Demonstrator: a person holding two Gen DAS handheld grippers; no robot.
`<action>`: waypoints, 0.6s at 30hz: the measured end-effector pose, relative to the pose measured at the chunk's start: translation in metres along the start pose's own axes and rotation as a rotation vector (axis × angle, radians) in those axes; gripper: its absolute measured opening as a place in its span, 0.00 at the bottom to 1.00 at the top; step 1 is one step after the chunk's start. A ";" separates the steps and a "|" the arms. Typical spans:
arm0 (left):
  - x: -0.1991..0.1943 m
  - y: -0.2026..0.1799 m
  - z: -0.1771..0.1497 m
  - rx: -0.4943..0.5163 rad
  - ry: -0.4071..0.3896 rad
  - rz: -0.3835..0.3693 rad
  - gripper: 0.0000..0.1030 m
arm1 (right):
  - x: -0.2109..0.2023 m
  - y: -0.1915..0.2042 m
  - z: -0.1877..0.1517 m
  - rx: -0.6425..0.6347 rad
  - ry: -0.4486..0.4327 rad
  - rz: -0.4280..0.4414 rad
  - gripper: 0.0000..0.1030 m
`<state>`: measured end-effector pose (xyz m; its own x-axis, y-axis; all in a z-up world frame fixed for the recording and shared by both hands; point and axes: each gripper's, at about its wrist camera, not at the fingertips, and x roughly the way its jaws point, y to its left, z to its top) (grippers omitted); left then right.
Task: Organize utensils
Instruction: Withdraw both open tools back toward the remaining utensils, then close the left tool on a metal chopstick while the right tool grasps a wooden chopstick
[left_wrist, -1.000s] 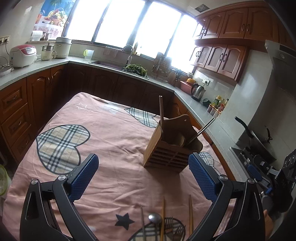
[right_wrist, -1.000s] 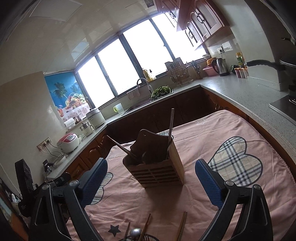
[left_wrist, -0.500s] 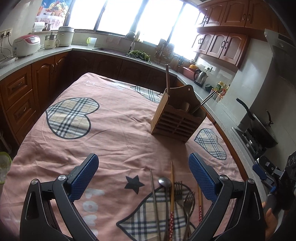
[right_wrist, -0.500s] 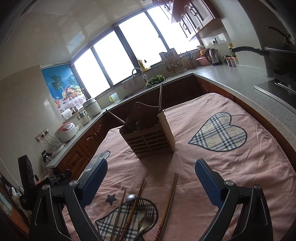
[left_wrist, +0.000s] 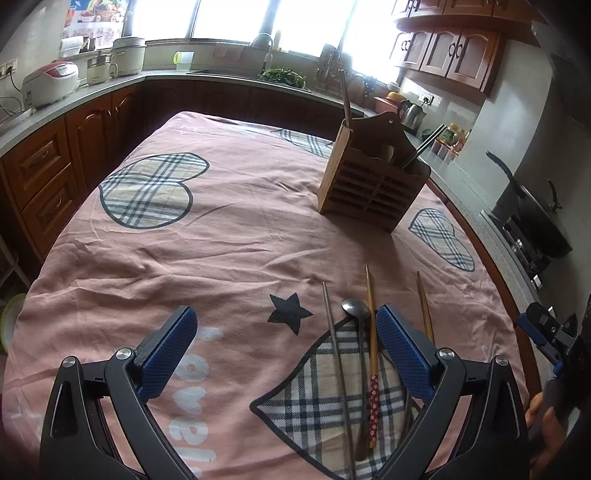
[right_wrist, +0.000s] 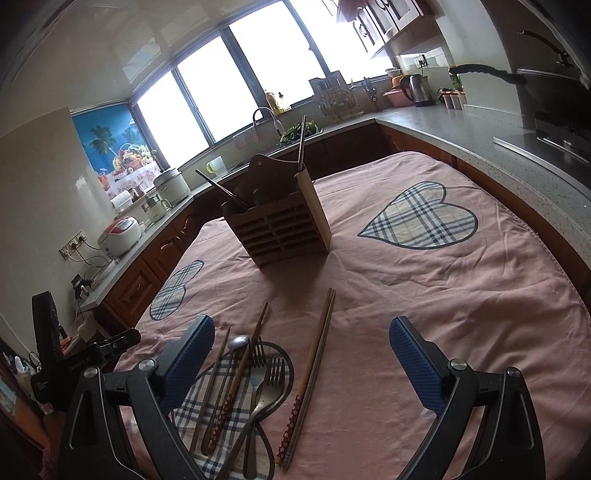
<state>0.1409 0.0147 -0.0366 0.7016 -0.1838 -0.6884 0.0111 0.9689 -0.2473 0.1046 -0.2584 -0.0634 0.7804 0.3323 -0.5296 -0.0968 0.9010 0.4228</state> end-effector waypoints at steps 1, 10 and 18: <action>0.002 -0.001 -0.001 0.006 0.010 0.003 0.97 | 0.001 -0.001 -0.001 0.003 0.005 -0.002 0.94; 0.024 -0.009 -0.004 0.053 0.079 0.014 0.97 | 0.017 -0.005 -0.005 0.000 0.045 -0.016 0.94; 0.036 -0.015 0.001 0.080 0.102 0.013 0.96 | 0.032 -0.007 -0.006 -0.010 0.076 -0.037 0.92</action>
<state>0.1666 -0.0063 -0.0568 0.6263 -0.1832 -0.7578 0.0623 0.9806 -0.1856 0.1265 -0.2528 -0.0874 0.7344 0.3187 -0.5993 -0.0753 0.9157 0.3946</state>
